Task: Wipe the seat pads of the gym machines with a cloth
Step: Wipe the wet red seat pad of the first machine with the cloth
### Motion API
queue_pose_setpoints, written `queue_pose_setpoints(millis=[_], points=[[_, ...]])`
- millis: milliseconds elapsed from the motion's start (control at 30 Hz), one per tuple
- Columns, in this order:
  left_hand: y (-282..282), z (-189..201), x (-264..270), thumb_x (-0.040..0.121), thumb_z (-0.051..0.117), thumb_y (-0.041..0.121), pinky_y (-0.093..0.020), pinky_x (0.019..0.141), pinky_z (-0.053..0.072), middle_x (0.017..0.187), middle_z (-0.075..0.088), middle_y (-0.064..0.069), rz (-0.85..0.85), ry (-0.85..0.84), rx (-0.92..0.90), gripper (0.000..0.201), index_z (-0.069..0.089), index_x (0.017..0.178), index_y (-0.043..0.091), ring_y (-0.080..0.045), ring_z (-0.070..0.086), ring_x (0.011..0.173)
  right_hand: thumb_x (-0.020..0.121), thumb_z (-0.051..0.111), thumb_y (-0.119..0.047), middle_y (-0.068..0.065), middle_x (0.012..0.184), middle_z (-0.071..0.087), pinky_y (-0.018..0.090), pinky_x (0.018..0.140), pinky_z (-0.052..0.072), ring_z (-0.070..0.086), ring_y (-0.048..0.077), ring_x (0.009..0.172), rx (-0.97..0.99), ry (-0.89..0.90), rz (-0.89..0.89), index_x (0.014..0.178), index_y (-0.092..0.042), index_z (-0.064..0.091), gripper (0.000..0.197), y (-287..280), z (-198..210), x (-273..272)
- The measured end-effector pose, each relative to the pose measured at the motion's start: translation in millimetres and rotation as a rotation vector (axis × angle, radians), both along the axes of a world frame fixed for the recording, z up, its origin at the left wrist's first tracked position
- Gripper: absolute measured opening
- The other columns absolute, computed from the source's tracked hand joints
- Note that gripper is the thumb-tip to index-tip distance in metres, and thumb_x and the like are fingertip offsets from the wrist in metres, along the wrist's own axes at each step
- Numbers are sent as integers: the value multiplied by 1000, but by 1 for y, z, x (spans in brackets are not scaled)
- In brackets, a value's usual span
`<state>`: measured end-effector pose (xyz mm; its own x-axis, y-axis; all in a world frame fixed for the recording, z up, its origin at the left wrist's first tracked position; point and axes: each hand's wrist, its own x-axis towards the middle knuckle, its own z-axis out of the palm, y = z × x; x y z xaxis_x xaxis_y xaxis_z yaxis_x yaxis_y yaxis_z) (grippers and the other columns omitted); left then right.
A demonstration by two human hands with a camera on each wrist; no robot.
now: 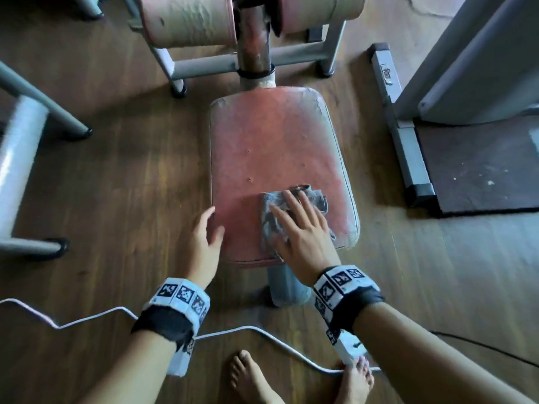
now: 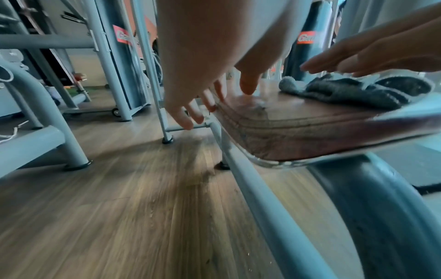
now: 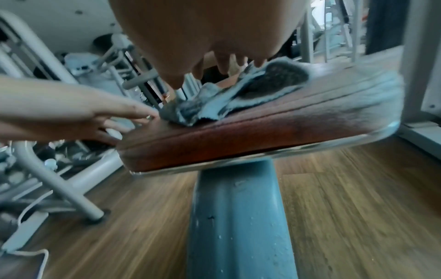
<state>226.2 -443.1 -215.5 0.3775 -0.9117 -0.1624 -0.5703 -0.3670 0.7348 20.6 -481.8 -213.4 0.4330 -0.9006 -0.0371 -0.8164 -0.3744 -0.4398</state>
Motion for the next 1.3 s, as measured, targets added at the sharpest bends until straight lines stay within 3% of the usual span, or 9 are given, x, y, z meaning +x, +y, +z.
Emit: queue_pose_setpoints(millis=[167,400,533,667,800,900,1033,1167,1300], points=[[5,-5,5,90,63,5,-2,97,24,138,51,-3,-29,68,-33,51,48,139,8,-11,44,126,93,28,-59,-4,161,10,65,113,7,1,33,148,54,227,-24,147,-47,19,56,2,-17,-1],[9,-13,15,87,67,4,1,100,24,135,50,1,-66,108,-77,53,52,137,7,-5,43,123,92,35,-53,5,159,16,54,116,11,9,36,146,86,164,-479,149,-24,26,65,34,-25,-24],[6,-14,27,80,75,6,-14,103,37,127,59,1,-83,102,-98,54,59,131,8,-15,55,119,92,56,-30,16,154,20,42,116,18,19,32,142,92,-107,-819,148,-5,25,68,42,-24,-8],[5,-9,34,73,82,20,-37,80,47,96,70,-14,-92,-108,-61,53,66,124,21,-33,59,90,95,54,-21,14,157,10,27,111,19,16,25,144,293,-463,-1146,153,-9,5,76,48,-23,6],[6,-5,33,73,83,22,-34,74,44,95,70,-16,-104,-147,-81,53,66,124,23,-34,58,84,85,49,-36,16,152,30,41,117,22,34,27,137,450,-729,-1335,151,-15,13,77,45,-38,19],[6,-13,35,73,83,22,-36,76,49,96,72,-10,-107,-99,-92,54,65,125,24,-33,60,85,79,46,-37,15,115,58,43,84,50,58,25,91,571,-992,-1498,134,-9,38,63,30,-45,18],[6,-14,33,73,83,18,-28,73,44,95,73,-9,-118,-126,-130,52,67,122,18,-30,63,83,92,49,-37,4,74,54,27,50,41,51,14,57,581,-1135,-1608,102,-9,58,31,14,-50,2],[7,-19,31,74,82,15,-38,86,51,110,72,-6,-106,-56,-142,54,65,125,16,-29,64,95,81,51,-60,12,106,57,33,72,54,60,22,87,594,-1095,-1562,135,-3,40,80,32,-57,26],[7,-22,32,75,80,12,-44,92,52,117,69,-9,-110,-1,-151,54,64,126,12,-34,65,99,96,45,-43,10,138,43,46,105,40,47,27,125,620,-970,-1536,144,-8,24,62,36,-57,37]])
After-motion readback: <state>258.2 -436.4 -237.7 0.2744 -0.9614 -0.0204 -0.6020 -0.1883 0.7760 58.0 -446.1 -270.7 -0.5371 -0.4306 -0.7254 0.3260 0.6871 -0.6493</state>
